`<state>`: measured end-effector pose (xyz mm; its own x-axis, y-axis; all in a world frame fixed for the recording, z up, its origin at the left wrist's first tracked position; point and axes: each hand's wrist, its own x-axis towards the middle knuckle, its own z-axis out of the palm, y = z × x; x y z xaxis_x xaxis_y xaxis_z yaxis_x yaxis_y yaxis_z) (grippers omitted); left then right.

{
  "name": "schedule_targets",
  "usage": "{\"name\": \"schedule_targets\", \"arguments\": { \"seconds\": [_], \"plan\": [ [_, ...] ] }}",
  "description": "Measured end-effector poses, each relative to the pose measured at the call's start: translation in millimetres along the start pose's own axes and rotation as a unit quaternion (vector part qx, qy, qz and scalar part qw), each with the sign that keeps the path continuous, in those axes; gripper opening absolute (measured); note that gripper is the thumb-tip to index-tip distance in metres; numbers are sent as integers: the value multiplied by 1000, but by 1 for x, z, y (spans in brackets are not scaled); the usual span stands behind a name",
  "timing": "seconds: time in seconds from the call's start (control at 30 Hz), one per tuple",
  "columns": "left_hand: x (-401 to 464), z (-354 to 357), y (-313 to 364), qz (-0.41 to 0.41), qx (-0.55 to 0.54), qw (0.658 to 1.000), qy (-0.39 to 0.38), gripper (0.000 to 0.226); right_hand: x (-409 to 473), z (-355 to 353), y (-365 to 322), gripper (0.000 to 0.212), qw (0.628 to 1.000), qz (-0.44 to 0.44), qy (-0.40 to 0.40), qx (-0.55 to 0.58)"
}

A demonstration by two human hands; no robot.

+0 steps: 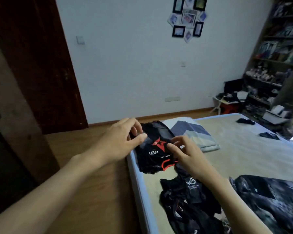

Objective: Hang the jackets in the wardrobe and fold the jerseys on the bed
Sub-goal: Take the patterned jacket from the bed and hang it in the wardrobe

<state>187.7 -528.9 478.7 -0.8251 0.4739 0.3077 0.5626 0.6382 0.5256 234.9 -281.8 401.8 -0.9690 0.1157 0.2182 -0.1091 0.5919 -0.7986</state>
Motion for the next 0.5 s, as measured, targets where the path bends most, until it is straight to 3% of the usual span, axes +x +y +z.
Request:
{"name": "schedule_targets", "arguments": {
  "seconds": [0.23,0.5],
  "plan": [
    [109,119,-31,0,13,989,-147,19,49,-37,131,27,992,127,6,-21],
    [211,292,-2,85,0,942,-325,19,-12,-90,256,29,939,330,97,-35]
  ]
}}
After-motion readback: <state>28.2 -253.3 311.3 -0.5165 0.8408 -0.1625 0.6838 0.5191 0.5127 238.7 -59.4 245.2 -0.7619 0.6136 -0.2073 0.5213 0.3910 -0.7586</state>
